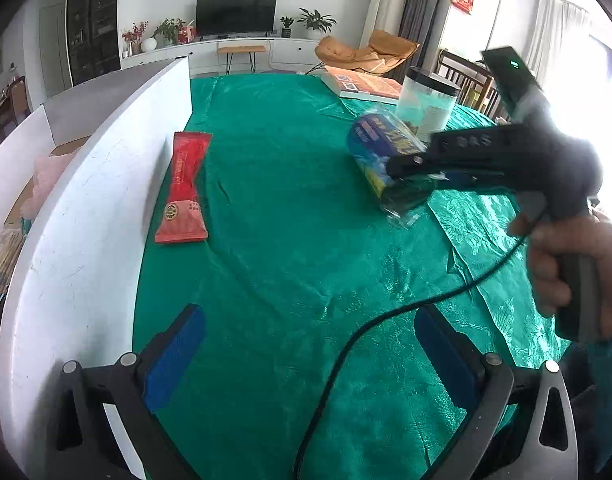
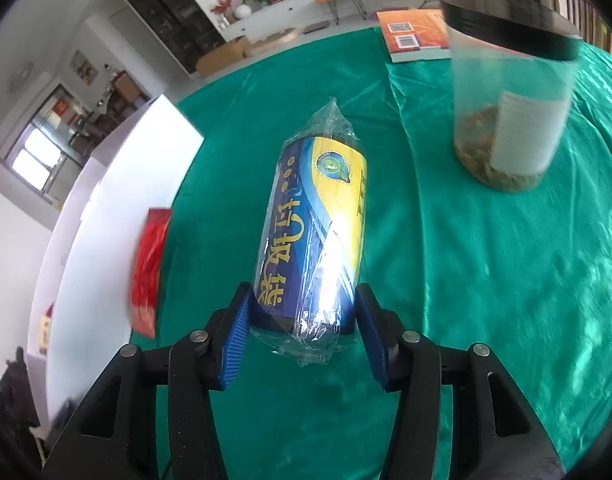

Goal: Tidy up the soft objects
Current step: 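Grasp the blue-and-yellow roll with the right tool and lift it, then set the roll upright beside the clear jar and open the right tool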

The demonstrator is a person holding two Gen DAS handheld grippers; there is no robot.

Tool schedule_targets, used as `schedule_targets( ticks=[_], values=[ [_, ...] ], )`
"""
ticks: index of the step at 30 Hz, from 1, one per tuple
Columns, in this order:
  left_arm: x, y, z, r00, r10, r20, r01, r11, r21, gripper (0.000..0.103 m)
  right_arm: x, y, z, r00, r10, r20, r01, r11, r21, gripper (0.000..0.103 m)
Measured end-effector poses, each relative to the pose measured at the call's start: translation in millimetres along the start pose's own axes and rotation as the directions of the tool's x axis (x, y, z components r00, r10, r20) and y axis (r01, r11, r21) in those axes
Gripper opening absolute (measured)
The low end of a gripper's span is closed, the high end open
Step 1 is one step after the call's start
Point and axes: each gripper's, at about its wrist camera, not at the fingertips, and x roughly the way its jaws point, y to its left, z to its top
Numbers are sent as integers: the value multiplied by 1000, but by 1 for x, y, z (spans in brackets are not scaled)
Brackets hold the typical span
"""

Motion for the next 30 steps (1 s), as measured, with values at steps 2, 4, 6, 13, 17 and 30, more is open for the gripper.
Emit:
schedule_targets(
  ticks=[2, 4, 6, 13, 17, 30],
  values=[
    [1, -6, 0, 1000, -4, -2, 4, 1000, 12, 103, -24, -16, -21, 1000, -20, 15, 20, 1000, 2, 53],
    [2, -11, 1, 1000, -8, -4, 8, 1000, 21, 103, -55, -35, -39, 997, -45, 60, 44, 999, 23, 52],
    [7, -16, 5, 1000, -10, -10, 10, 1000, 28, 103, -79, -57, -46, 990, -90, 111, 84, 995, 59, 51],
    [5, -25, 12, 1000, -11, 1, 11, 999, 41, 103, -107, -120, -6, 888, -387, 249, 365, 922, 131, 50],
    [8, -20, 12, 1000, 8, -22, -7, 999, 44, 103, -87, -141, 22, 869, -404, 286, 386, 915, 120, 60],
    [19, -22, 22, 994, 110, 16, -111, 988, 106, 103, -106, -130, -69, 881, -377, 287, 305, 915, 265, 82]
  ],
)
